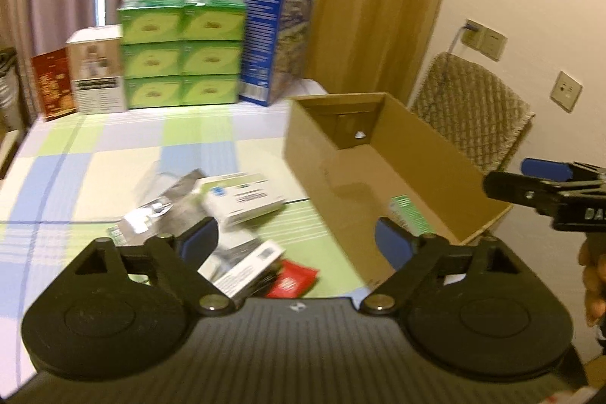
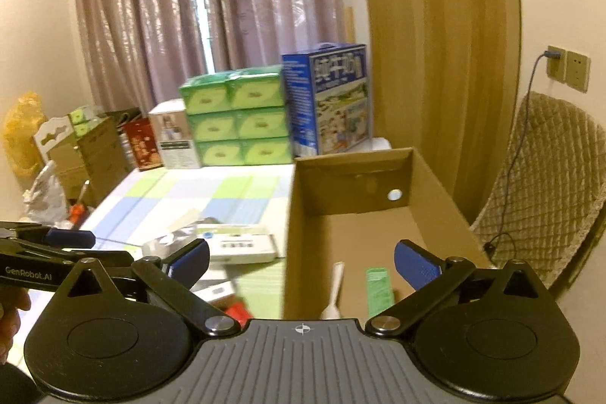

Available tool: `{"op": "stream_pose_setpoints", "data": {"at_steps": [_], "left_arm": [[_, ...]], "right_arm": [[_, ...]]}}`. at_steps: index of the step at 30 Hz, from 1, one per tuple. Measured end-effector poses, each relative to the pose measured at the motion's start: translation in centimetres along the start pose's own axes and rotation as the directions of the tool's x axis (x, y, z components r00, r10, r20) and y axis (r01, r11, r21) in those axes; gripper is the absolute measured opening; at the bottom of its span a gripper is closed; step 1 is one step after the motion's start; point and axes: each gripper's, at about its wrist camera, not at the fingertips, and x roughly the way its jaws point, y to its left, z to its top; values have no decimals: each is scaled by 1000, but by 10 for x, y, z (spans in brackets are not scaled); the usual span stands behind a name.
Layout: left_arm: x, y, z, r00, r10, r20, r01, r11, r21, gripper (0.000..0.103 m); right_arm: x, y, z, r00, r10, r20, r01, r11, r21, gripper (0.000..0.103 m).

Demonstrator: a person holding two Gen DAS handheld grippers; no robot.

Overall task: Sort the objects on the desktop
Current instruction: 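Move both tools back over the remaining items on the table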

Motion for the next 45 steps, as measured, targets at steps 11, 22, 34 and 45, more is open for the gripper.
{"op": "stream_pose_setpoints", "data": {"at_steps": [11,22,34,45], "left_arm": [[-40,49,-37,993,115,-11,-115,993,19,101],[-28,90,-62,987,139,-85,-140,990,-11,101],[20,90,-75,987,40,-153,-8,980,201,101],[75,86,-81,973,-37,-229,128,908,398,78]], "right_arm": [[-2,61,-38,994,94,-51,-98,993,-68,101],[31,93,-75,975,157,-159,-178,975,-130,101],[95,109,-101,952,132,-276,-226,912,-341,99],[157,111,-108,932,38,-360,-229,832,-506,83]]}}
